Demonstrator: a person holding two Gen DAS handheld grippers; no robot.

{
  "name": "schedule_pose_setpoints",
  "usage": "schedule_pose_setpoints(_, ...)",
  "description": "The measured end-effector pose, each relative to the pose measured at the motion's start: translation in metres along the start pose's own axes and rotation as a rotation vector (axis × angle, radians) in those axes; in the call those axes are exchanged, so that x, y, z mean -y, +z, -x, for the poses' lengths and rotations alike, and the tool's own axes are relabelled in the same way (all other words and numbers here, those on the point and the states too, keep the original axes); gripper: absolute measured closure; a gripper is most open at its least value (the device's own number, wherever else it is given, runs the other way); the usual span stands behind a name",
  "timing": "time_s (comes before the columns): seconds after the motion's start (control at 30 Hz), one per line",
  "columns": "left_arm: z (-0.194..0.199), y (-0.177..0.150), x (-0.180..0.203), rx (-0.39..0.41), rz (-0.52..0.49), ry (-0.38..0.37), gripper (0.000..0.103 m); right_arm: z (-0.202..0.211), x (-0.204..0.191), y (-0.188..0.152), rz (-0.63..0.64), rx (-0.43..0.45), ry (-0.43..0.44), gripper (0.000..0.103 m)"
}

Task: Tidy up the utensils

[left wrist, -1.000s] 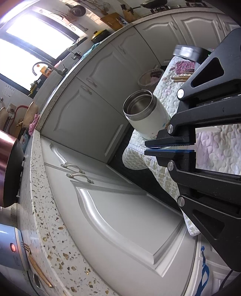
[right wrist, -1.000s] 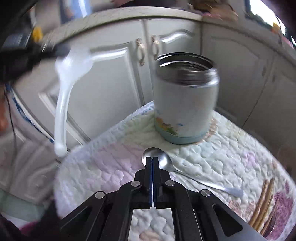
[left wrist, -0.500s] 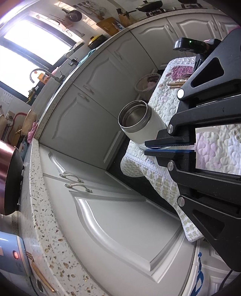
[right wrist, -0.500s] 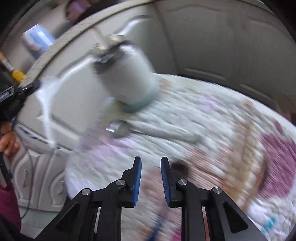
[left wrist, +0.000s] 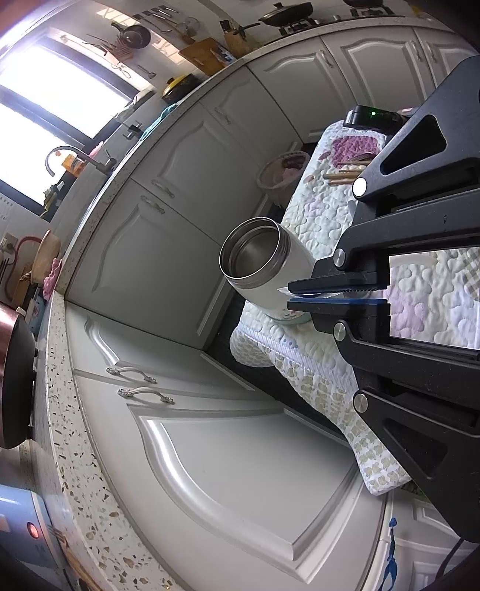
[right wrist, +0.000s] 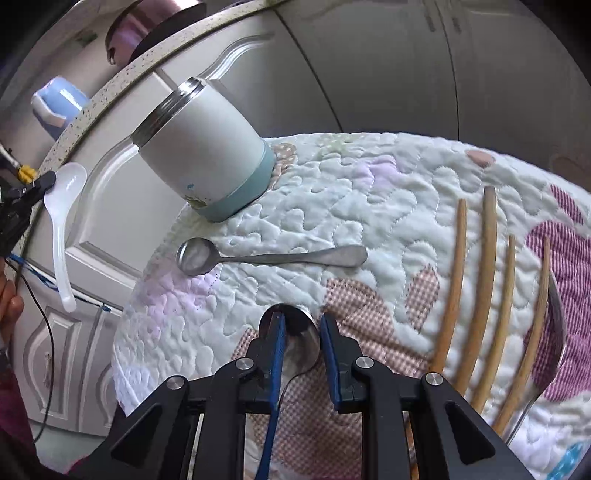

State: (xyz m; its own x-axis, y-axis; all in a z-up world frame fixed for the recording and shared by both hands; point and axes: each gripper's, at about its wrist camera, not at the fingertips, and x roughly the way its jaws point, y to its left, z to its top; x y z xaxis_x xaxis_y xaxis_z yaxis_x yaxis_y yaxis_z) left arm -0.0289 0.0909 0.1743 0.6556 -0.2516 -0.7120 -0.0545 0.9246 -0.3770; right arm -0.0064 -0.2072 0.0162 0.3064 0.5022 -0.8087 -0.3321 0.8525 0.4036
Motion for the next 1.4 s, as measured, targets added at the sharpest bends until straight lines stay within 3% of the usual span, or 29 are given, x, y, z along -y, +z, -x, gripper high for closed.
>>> schedule_pose_setpoints(0.1, -0.001, -0.001, 0.001, -0.005, -0.005, 0.001, 0.102, -0.002, 0.003, 0.005, 0.029, -0.053, 0.037, 0.074)
schedule_pose_setpoints(0.23, -0.003, -0.003, 0.002, -0.010, 0.001, -0.004, 0.102, -0.005, 0.001, 0.005, 0.091, -0.052, 0.062, 0.074)
schedule_pose_setpoints(0.3, -0.004, -0.003, 0.003, -0.015, 0.003, -0.005, 0.102, -0.006, -0.003, 0.003, 0.116, -0.032, 0.053, 0.080)
schedule_pose_setpoints(0.33, -0.006, -0.003, 0.003, -0.019, 0.004, -0.005, 0.102, -0.008, -0.005, 0.002, 0.126, -0.033, 0.049, 0.092)
schedule_pose_setpoints(0.43, -0.007, -0.004, 0.004, -0.023, 0.000, -0.004, 0.102, -0.005, -0.010, -0.002, 0.144, -0.016, 0.031, 0.099)
schedule_pose_setpoints(0.83, 0.003, 0.004, 0.016, 0.006, -0.009, -0.024, 0.102, 0.074, -0.034, 0.003, 0.156, 0.135, -0.007, 0.101)
schedule_pose_setpoints(1.2, 0.008, 0.048, 0.036, 0.083, -0.023, -0.013, 0.102, 0.151, -0.076, 0.086, 0.177, 0.368, -0.077, 0.101)
schedule_pose_setpoints(1.4, -0.010, 0.078, 0.047, 0.134, -0.054, 0.052, 0.102, 0.149, -0.102, 0.144, 0.198, 0.470, -0.192, 0.101)
